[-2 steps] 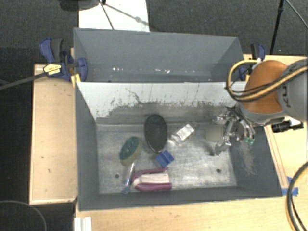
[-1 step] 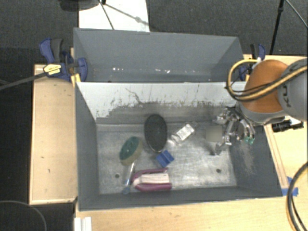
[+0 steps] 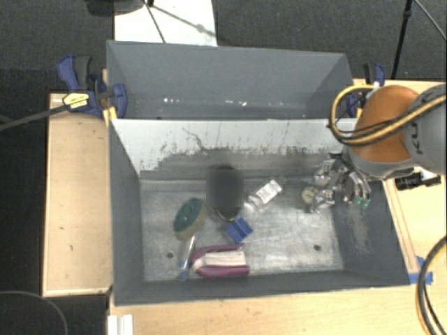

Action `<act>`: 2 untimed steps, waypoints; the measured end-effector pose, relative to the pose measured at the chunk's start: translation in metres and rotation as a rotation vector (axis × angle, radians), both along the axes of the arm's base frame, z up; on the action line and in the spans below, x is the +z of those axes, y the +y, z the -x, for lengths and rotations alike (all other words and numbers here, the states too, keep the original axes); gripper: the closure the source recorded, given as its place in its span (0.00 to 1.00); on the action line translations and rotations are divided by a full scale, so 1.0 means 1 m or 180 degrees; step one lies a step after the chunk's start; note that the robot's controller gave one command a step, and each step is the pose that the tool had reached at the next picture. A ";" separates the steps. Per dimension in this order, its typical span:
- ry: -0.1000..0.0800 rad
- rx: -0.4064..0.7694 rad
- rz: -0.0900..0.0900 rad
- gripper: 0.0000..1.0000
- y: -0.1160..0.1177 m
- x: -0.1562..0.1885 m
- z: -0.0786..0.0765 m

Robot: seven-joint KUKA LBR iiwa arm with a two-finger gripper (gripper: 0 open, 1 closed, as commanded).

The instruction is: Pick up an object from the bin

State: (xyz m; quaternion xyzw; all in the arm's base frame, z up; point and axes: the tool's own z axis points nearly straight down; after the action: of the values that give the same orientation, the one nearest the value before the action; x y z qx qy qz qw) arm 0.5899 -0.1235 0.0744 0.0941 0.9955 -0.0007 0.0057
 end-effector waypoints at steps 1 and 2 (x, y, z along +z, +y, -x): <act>0.0008 0.0014 -0.0002 1.00 0.000 0.046 -0.002; 0.0005 0.0028 -0.0003 1.00 -0.001 0.097 -0.005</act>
Offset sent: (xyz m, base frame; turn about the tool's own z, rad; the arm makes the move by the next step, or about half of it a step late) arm 0.0001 -0.0001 0.0419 0.0000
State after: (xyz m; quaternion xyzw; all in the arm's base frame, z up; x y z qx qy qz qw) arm 0.5946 -0.1242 0.1711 0.0896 0.9960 -0.0003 0.0048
